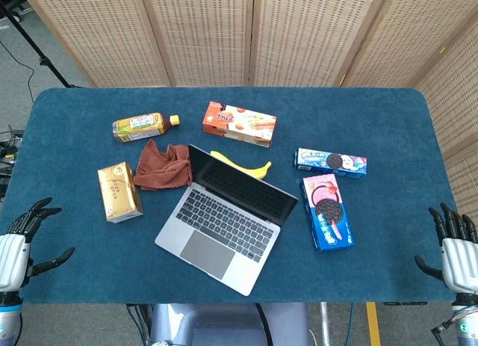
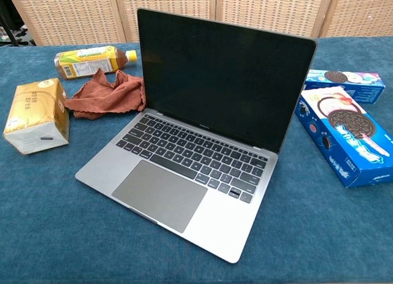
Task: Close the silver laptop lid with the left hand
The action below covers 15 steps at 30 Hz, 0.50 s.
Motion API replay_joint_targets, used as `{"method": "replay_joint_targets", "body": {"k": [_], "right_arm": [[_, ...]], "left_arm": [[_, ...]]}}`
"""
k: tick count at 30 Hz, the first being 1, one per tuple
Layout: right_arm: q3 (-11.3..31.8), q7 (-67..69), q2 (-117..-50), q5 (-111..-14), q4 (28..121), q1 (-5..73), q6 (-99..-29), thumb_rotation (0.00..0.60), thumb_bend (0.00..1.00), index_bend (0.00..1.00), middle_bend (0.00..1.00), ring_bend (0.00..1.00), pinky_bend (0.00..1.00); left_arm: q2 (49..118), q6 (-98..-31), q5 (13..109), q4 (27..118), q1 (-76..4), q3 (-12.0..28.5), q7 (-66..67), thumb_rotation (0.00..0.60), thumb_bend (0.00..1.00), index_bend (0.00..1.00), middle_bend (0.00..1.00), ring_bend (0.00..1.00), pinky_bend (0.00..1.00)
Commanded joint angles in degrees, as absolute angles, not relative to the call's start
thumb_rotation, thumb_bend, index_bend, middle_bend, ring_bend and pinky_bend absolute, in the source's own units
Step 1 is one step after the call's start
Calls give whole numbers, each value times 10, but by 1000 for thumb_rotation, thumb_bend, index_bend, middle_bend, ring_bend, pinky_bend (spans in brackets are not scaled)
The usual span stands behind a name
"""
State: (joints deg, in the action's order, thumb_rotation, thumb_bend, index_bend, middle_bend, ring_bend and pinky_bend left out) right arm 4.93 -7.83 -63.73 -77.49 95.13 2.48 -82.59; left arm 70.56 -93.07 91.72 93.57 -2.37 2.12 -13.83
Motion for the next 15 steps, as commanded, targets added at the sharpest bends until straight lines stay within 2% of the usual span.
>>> {"method": "replay_joint_targets", "body": {"k": [1,15], "right_arm": [[49,-79,-637,-775,952,25,-826,600,237,35,0,0,0],[49,-76,-637,-776,951,23,-828,600,236,35,0,0,0]], "left_arm": [[706,-931,917,936,-24,21,-138,600,142,281,188,242,216],[705,-931,918,936,-24,21,-139,600,141,283,188,242,216]]}}
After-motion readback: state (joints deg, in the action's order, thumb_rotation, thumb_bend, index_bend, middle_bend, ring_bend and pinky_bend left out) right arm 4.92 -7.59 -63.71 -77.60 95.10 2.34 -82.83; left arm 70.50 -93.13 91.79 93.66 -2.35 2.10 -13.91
